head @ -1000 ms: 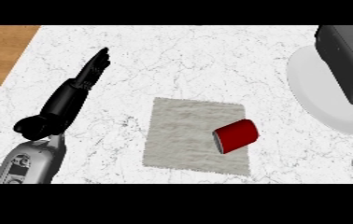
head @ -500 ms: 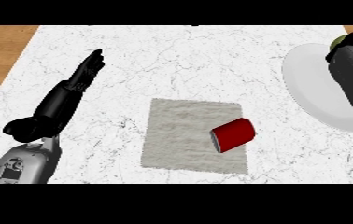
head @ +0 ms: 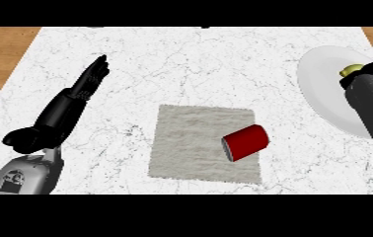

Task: Pick the lemon from the placemat and place it in the plate

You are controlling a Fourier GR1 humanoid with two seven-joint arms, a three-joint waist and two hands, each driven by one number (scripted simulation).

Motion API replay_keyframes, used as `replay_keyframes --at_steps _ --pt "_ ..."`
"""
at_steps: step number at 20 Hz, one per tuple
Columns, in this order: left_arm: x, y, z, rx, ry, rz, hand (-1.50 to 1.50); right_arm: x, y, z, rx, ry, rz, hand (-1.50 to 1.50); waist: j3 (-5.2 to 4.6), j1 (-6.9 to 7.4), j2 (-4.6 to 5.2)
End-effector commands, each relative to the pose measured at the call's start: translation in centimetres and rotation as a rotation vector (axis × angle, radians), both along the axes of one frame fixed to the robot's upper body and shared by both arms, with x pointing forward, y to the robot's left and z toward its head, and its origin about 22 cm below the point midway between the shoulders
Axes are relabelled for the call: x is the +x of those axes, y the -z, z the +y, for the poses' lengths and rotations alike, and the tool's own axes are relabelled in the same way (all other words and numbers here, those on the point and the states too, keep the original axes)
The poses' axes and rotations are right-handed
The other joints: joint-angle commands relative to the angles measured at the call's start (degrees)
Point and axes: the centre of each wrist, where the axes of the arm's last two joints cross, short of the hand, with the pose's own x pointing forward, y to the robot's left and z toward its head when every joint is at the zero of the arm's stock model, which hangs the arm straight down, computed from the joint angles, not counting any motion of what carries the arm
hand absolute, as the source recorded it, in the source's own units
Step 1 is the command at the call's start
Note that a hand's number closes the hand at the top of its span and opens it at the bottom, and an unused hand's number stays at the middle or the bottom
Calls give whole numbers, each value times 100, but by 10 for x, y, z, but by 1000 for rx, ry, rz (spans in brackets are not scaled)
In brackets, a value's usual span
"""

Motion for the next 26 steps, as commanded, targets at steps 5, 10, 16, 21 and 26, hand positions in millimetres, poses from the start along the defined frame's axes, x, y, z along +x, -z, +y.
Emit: replay_keyframes --at_steps 5,10,16,21,26 --pt "7 -8 -6 -2 -11 -4 0 1 0 2 -85 73 -271 -150 -3 -55 -28" --pt "-7 2 -6 -5 4 14 0 11 -14 13 -139 -10 -493 -150 -4 -13 -71" --pt "-2 -3 19 12 -55 13 0 21 -14 48 -94 -63 -856 -150 -7 -247 -162" --pt "-7 9 8 2 -65 30 0 28 -38 57 -72 -114 -985 -150 -15 -426 -207" --pt "-15 14 28 17 -100 45 0 25 -22 86 -41 -213 -998 -150 -30 -598 -291"
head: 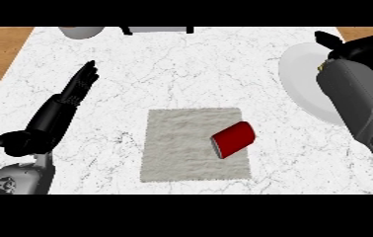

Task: Pick the lemon from the placemat and place it in the plate

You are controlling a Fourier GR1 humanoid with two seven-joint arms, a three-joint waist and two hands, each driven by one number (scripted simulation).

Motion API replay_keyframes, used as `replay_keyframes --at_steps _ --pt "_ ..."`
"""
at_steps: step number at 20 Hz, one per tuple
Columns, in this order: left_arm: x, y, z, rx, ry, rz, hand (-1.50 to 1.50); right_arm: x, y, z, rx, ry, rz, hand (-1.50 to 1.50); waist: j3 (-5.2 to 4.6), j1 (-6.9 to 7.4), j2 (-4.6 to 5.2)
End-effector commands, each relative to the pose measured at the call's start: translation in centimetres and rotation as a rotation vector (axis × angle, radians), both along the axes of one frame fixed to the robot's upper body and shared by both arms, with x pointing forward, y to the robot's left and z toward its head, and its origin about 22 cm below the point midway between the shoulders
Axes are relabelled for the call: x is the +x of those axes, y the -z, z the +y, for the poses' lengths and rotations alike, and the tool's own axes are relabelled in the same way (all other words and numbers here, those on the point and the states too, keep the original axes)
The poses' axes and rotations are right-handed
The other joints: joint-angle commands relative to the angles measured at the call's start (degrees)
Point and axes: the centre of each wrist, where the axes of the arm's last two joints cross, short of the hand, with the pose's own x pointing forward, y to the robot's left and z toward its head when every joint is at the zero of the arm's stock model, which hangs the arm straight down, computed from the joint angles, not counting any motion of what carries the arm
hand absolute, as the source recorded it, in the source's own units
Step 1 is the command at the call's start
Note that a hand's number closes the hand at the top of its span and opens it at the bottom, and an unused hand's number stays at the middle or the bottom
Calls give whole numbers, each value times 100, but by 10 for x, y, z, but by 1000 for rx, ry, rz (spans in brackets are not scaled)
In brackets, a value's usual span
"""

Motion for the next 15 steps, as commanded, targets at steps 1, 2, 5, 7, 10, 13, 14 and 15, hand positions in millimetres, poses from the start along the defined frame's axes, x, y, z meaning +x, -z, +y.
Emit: replay_keyframes --at_steps 1,2,5,7,10,13,14,15 --pt "-12 11 7 4 -26 5 0 -1 3 21 11 -47 -138 -150 -11 -104 -57" --pt "-9 -2 5 6 -33 6 0 -5 14 25 16 -56 -123 -150 -6 -109 -60" --pt "-14 12 4 -4 -41 11 0 -18 34 22 27 -65 -111 -150 -11 -282 -88" --pt "-14 1 13 3 -59 1 0 -17 39 47 44 -112 -113 -150 -17 -235 -106" --pt "-15 1 3 1 -57 11 0 -21 48 55 36 -130 -107 -150 -19 -266 -101" --pt "-13 -4 19 20 -89 8 0 -32 56 53 46 -142 -118 -150 -22 -324 -110" --pt "-15 -2 5 6 -57 6 0 -37 66 53 33 -145 -106 -150 -19 -292 -94" --pt "-14 -5 0 6 -52 3 0 -32 56 58 37 -153 -127 -150 -20 -246 -81"
